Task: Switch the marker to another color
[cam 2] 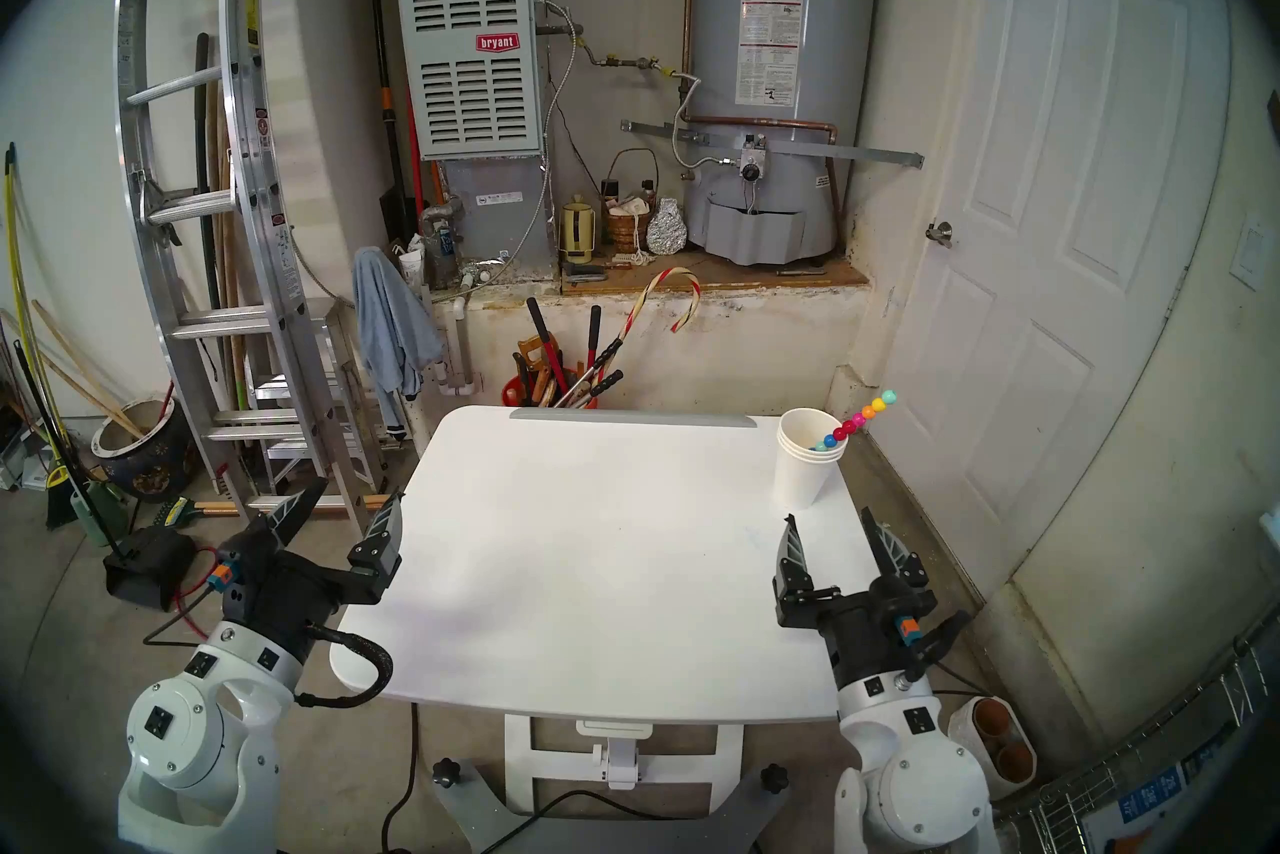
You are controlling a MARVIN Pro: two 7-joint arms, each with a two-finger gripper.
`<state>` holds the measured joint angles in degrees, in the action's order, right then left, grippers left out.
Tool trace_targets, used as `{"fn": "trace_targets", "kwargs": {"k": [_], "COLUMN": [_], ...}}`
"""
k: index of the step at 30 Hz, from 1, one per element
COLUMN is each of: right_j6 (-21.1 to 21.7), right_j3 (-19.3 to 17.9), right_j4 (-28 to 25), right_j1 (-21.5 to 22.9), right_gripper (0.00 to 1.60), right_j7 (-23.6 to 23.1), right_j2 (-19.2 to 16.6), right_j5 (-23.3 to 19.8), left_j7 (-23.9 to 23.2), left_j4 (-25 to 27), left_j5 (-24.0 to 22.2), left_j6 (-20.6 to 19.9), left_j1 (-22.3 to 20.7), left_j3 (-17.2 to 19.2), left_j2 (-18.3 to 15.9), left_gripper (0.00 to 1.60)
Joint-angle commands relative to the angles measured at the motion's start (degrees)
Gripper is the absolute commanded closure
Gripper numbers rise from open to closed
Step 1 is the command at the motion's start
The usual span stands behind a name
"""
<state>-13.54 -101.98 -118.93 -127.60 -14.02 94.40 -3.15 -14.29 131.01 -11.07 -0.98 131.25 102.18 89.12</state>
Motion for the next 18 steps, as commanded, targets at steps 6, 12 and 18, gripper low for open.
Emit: {"fn": "trace_targets", "kwargs": {"k": [6,12,18], "right_j6": [-4.39,-6.78,-9.74], "right_j3": [-4.91,-8.63,-12.55], "right_j4": [0.59,3.69,8.8], "right_j1": [-3.24,-3.14,0.71], "right_gripper": [0.0,0.0,0.0], "right_j7": [-3.8,-6.55,-10.91], "right_j2": [-3.07,-6.07,-10.3], "right_j5": [-3.2,-4.11,-8.41], "left_j7": [-4.46,-8.26,-9.36], "left_j4": [2.07,2.32,1.95], "left_j5": [-3.31,-4.6,-4.06], "left_j6": [-1.27,-1.27,-1.55], "left_j1": [0.96,1.64,1.23], "left_j3": [1.66,2.49,2.34], "left_j2": [-2.73,-4.35,-4.55], "left_gripper": [0.0,0.0,0.0]}}
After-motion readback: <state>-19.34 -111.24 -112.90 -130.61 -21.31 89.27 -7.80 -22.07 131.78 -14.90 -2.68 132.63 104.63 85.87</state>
